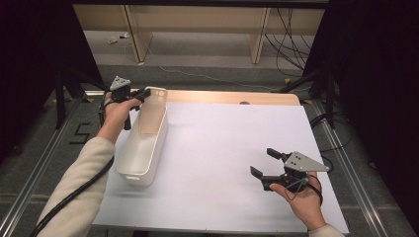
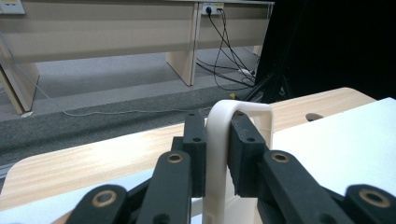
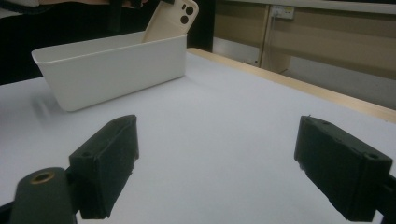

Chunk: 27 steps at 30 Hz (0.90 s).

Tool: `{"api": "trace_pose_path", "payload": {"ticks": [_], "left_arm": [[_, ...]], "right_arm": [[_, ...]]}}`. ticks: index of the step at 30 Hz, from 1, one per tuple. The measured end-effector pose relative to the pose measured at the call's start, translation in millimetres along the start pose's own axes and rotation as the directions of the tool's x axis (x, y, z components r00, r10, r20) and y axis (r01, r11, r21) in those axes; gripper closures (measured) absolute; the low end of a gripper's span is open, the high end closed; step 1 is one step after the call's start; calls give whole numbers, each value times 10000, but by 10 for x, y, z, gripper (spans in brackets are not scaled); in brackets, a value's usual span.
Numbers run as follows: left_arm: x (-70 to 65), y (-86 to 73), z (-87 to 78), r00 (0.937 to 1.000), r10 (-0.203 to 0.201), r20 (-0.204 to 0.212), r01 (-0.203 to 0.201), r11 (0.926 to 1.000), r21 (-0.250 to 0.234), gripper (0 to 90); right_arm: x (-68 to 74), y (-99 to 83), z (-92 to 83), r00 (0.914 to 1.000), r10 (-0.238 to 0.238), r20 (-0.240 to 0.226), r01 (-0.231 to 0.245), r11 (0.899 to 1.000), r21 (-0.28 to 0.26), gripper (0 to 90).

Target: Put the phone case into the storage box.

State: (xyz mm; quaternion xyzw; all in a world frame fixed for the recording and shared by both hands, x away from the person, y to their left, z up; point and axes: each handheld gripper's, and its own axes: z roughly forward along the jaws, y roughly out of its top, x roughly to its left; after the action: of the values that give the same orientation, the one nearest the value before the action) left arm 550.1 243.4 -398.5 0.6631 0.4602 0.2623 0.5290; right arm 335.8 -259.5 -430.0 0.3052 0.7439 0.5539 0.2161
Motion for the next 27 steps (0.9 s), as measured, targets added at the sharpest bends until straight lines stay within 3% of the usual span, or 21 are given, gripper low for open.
{"api": "trace_pose_path", "payload": {"ticks": [12,19,20,22,27], "left_arm": [[3,-46,22,9999,2,-139,2,9994,337,710],[-38,-48,51,9997,199,-145,-191,9986,491,613],[-44,-46,55,9997,176,-170,-167,9986,501,597],[-54,-43,60,9996,198,-210,-186,9983,549,566],[-78,-20,60,9979,281,-590,-245,9978,608,473]], "right_arm": [[3,-4,8,10000,33,-19,-34,10000,-54,151],[-12,-7,23,9997,-221,-51,220,9995,-220,151],[7,-8,16,9999,48,-145,-49,10000,-72,151],[6,-7,12,10000,-4,-66,4,10000,-29,151],[-13,-8,23,9997,-230,-57,228,9995,-217,151]]}}
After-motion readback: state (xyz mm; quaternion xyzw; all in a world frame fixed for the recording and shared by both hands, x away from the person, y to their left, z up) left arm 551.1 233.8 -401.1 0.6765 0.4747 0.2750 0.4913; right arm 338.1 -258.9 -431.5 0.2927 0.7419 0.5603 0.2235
